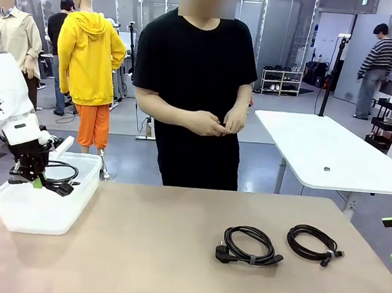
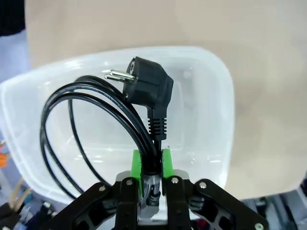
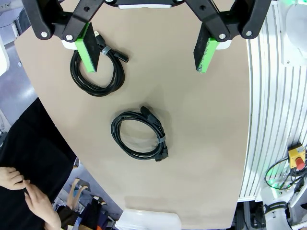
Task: Organize and store the cables.
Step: Place the Power Cable into the Organizing box.
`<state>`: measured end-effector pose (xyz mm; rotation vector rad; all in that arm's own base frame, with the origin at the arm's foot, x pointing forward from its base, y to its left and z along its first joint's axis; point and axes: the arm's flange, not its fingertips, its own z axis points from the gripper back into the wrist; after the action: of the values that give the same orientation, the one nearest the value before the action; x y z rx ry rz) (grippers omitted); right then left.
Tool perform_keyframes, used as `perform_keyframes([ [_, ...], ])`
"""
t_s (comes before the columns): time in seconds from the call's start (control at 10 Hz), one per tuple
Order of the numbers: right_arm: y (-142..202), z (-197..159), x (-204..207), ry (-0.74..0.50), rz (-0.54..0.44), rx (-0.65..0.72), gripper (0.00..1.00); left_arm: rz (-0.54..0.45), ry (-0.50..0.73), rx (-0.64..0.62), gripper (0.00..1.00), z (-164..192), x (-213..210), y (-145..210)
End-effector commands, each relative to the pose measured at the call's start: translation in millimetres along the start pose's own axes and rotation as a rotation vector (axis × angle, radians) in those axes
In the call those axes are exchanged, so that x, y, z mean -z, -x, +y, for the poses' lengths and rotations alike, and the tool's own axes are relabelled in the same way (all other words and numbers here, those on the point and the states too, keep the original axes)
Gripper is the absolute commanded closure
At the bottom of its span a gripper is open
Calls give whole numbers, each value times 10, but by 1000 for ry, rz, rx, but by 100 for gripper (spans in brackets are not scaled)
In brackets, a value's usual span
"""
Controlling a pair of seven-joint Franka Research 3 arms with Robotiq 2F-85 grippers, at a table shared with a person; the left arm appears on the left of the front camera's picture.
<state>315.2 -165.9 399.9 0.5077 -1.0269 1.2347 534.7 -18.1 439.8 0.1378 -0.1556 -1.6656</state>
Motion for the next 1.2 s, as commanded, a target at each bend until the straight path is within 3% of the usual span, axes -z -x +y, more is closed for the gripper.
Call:
perform_keyframes([
  [0.0,-45,12,-5,-2,0,18,0,-73,41,55,81,251,188,96],
  [0.1,-45,12,-5,-2,0,18,0,-43,69,12,81,304,336,112],
  [0.2,-45,12,-5,-2,0,18,0,-44,88,6,62,299,374,103],
  [0.3,-45,12,-5,-2,0,18,0,-52,87,-3,55,275,351,115],
  [0.4,-45,12,-5,-2,0,18,0,-56,79,-11,37,272,299,76],
  [0.5,-45,12,-5,-2,0,18,0,-73,82,-2,30,278,284,42],
  [0.6,-45,12,-5,-2,0,18,0,-70,90,-8,11,279,259,2],
  [0.8,-45,12,-5,-2,0,18,0,-70,85,-11,0,255,209,-19],
  [1.1,-45,12,-5,-2,0,18,0,-82,78,-46,0,239,163,7],
])
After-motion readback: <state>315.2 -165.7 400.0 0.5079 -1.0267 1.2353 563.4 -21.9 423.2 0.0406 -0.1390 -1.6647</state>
